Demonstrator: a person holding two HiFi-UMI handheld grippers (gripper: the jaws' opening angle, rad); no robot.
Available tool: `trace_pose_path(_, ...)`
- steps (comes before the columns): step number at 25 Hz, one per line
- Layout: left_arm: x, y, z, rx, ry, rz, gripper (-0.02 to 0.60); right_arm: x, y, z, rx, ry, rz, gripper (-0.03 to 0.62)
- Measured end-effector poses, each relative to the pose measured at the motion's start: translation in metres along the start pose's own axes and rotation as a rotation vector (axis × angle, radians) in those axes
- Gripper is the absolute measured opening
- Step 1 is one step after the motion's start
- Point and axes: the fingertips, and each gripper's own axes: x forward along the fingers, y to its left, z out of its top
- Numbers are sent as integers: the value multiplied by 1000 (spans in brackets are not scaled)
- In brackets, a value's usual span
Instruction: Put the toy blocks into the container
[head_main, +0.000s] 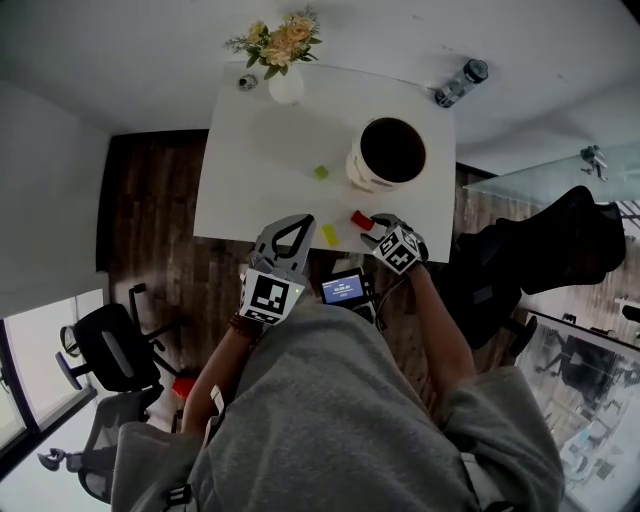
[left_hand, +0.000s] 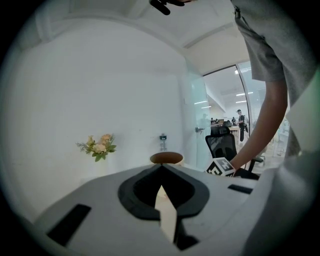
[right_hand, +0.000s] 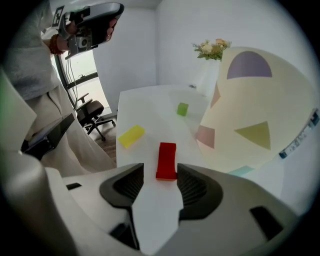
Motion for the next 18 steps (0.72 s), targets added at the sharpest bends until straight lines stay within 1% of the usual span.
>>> trace_pose_path(5,1,-2,2,-7,-7,-3,6,3,0,-2,-19,11,-12,190)
trace_pose_path(7,2,-3,3,-7,-7,-4,6,3,-2,-2,-18,12,-27,163)
trace_pose_path(8,3,-4,3,-7,-8,-5,6,3,-4,-2,-17,12,-36,135)
trace_pose_path(13,8,-6,5,-13,-13,-22,6,1,-4,-1,-26,27,-74,133)
trace_pose_path(18,10,-8,16,-33,-33,-48,6,-17,-6,10,-30,-9,-102,132)
